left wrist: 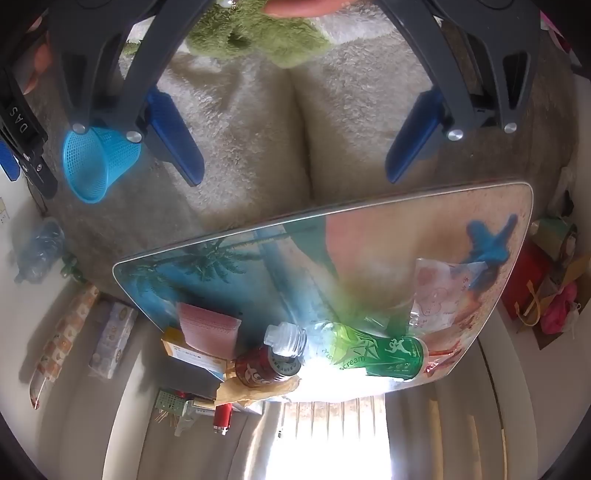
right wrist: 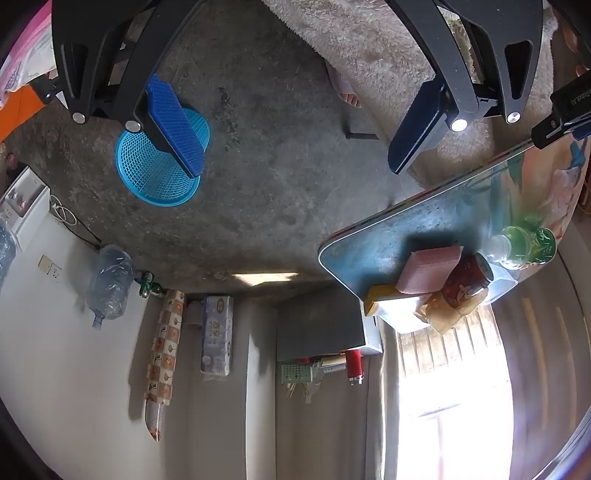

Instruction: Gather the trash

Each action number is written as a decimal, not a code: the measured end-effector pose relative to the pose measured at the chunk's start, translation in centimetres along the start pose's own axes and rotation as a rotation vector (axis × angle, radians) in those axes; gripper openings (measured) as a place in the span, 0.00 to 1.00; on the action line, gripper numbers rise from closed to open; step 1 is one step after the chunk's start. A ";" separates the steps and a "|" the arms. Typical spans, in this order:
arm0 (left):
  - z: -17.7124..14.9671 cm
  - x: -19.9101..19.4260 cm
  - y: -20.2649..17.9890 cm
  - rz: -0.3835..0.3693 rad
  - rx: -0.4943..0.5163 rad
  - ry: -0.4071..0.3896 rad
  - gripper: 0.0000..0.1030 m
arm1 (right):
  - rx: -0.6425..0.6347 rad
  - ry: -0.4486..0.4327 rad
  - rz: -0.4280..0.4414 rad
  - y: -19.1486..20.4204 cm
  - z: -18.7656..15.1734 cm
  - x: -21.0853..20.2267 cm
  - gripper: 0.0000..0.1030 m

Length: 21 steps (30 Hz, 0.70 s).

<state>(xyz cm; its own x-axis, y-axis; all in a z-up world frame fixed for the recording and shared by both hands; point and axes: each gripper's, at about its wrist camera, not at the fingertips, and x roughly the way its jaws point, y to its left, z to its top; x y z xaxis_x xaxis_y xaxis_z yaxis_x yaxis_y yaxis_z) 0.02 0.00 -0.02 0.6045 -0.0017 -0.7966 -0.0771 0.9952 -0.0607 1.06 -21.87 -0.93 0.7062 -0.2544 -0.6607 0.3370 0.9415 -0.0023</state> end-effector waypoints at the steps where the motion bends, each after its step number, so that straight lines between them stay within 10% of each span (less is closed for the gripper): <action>1: 0.0 0.0 0.0 0.001 0.000 0.000 0.92 | -0.001 0.000 0.000 0.0 0.0 0.0 0.94; 21: -0.1 0.4 0.3 0.000 -0.004 0.000 0.92 | -0.007 -0.004 0.000 0.2 0.0 -0.2 0.94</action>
<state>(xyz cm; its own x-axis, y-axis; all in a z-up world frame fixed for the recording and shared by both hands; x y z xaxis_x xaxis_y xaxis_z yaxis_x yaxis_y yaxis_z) 0.17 0.25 -0.37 0.6046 -0.0020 -0.7965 -0.0797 0.9948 -0.0630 1.03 -21.60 -0.81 0.7084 -0.2555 -0.6579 0.3331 0.9428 -0.0075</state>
